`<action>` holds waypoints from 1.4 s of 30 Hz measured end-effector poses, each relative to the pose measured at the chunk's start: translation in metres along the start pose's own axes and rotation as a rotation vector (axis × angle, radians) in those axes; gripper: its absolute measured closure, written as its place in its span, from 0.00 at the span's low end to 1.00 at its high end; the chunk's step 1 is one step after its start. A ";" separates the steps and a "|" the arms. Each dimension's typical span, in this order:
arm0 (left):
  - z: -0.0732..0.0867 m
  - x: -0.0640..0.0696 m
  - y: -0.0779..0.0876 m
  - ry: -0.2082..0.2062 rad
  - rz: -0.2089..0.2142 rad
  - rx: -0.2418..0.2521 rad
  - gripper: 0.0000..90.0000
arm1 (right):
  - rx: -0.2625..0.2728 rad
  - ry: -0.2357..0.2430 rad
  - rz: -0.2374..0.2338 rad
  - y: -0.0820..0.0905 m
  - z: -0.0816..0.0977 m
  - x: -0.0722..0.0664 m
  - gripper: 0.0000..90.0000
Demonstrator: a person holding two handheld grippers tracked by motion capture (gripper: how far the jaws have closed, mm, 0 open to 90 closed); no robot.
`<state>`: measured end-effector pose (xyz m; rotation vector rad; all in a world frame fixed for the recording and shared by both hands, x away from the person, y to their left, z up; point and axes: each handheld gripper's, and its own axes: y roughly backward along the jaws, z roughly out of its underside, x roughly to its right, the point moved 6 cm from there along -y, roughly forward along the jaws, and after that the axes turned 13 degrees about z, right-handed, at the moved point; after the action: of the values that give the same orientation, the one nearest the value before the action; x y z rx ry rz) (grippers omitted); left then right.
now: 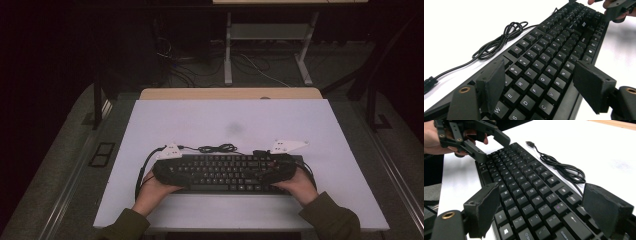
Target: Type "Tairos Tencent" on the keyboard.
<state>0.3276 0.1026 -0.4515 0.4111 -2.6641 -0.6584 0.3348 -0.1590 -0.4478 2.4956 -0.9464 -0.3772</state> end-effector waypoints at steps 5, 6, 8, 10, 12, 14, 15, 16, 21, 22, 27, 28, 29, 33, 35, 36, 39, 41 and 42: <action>0.003 0.003 0.006 -0.001 -0.009 0.004 0.22 | 0.009 -0.011 0.019 0.011 0.002 0.006 0.16; 0.004 0.003 0.006 0.003 -0.010 0.006 0.21 | 0.009 -0.015 0.022 0.014 0.003 0.007 0.16; 0.006 0.003 0.008 0.002 -0.016 0.004 0.19 | 0.011 -0.014 0.029 0.017 0.005 0.009 0.16; 0.008 0.003 0.009 0.005 -0.021 0.007 0.18 | 0.011 -0.016 0.038 0.021 0.008 0.012 0.16; 0.009 0.003 0.011 0.005 -0.023 0.009 0.17 | 0.011 -0.022 0.047 0.025 0.010 0.014 0.16; 0.011 0.004 0.012 0.007 -0.025 0.010 0.16 | 0.013 -0.027 0.056 0.030 0.013 0.016 0.16; 0.012 0.004 0.013 0.004 -0.024 0.008 0.16 | 0.016 -0.029 0.060 0.032 0.014 0.018 0.16; 0.012 0.005 0.013 0.005 -0.023 0.013 0.15 | 0.016 -0.030 0.063 0.035 0.015 0.019 0.16; 0.015 0.006 0.018 0.004 -0.033 0.021 0.12 | 0.018 -0.038 0.077 0.047 0.022 0.024 0.16; 0.015 0.006 0.019 0.006 -0.035 0.022 0.12 | 0.018 -0.041 0.079 0.049 0.023 0.025 0.16; 0.019 0.006 0.024 0.010 -0.046 0.023 0.07 | 0.020 -0.053 0.095 0.060 0.030 0.030 0.16; 0.019 0.006 0.024 0.012 -0.047 0.024 0.06 | 0.017 -0.052 0.099 0.062 0.031 0.031 0.16; 0.019 0.006 0.025 0.012 -0.048 0.024 0.06 | 0.020 -0.056 0.101 0.064 0.032 0.031 0.16; 0.021 0.006 0.028 0.018 -0.058 0.030 0.02 | 0.021 -0.063 0.111 0.072 0.037 0.034 0.16; 0.021 0.006 0.029 0.019 -0.057 0.029 0.00 | 0.021 -0.064 0.122 0.076 0.041 0.037 0.16; 0.021 0.006 0.028 0.020 -0.055 0.029 0.00 | 0.020 -0.068 0.125 0.078 0.043 0.038 0.16; 0.021 0.006 0.028 0.023 -0.052 0.032 0.00 | 0.015 -0.081 0.132 0.084 0.048 0.042 0.16; 0.021 0.006 0.028 0.023 -0.050 0.033 0.00 | 0.016 -0.089 0.140 0.089 0.052 0.045 0.16; 0.020 0.006 0.029 0.020 -0.050 0.031 0.00 | 0.018 -0.091 0.144 0.090 0.053 0.047 0.16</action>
<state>0.3084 0.1326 -0.4526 0.4912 -2.6557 -0.6257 0.2974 -0.2674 -0.4539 2.4256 -1.1625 -0.4405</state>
